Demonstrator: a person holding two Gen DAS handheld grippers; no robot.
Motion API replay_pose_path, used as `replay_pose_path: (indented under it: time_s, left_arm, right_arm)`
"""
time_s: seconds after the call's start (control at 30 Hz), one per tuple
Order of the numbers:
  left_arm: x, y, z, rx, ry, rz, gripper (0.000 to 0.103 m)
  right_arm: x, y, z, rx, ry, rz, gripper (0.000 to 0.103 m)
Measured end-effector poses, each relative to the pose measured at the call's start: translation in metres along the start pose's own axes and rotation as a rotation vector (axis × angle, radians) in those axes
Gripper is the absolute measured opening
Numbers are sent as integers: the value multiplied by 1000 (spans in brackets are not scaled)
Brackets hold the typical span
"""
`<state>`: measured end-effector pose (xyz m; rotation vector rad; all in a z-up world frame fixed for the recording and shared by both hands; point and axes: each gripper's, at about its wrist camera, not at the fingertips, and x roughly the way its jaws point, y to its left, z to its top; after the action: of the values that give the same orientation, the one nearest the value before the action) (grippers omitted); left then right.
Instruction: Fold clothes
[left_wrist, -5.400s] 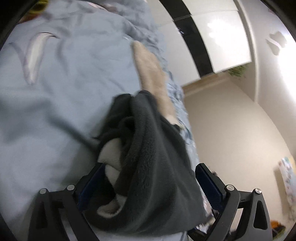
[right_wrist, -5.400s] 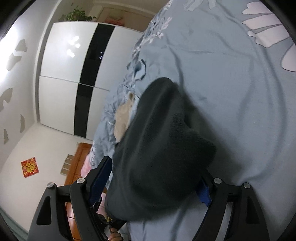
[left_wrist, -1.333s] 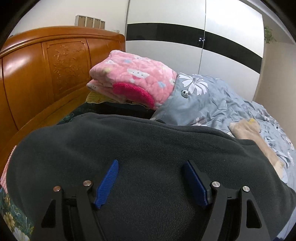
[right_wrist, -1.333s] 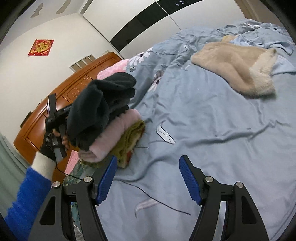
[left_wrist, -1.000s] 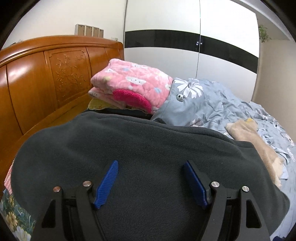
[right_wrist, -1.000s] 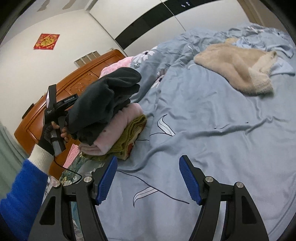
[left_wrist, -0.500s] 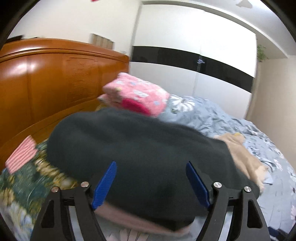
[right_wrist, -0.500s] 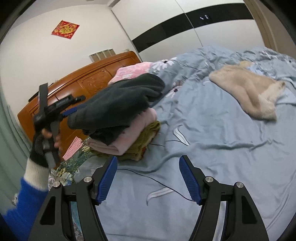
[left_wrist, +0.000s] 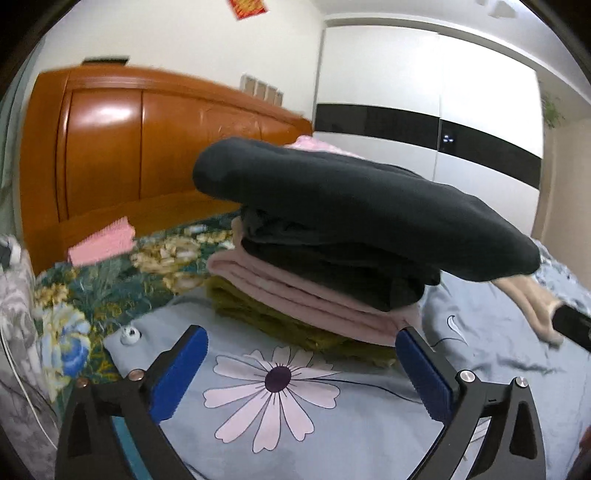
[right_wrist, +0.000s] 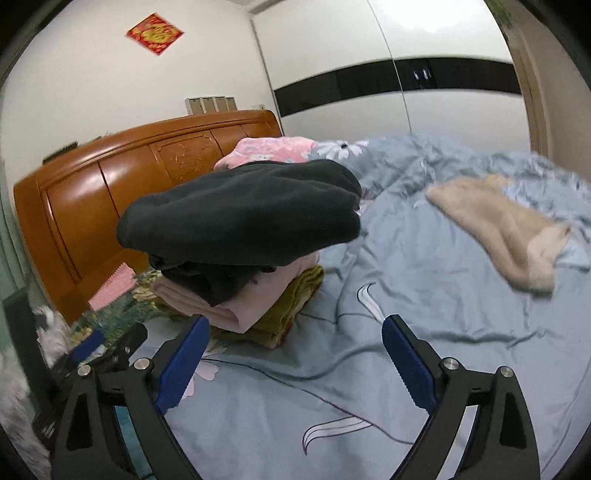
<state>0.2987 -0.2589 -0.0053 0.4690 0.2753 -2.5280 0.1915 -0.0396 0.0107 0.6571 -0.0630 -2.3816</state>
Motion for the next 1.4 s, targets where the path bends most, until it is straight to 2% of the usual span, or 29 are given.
replay_pose_path:
  time_s: [0.13,0.47,0.7,1.0,1.27,1.4]
  left_arm:
    - [-11,-9,1,10,-50,24,103]
    - [-28,-36,-1,58,-63,11,103]
    - [-37,-51,-8,99,-58,29,103]
    - [-34,-53,-16,110,3,32,103]
    - [-32,-57,-16,121,18,96,103]
    - [-35,-56,-15,126,11,99,103]
  right_arm:
    - [-5,8,-1,-8,-24,-14,103]
    - [-30,18,-10,-38,-67,-62,103]
    - [-33,27,-24,-74,-47,-37,103]
    - [-33,28,-37,-74,-22,-23,103]
    - [-39,29,-42,-85,-29,-36,103]
    - [-41,29,-42,-81,-30,-31,103]
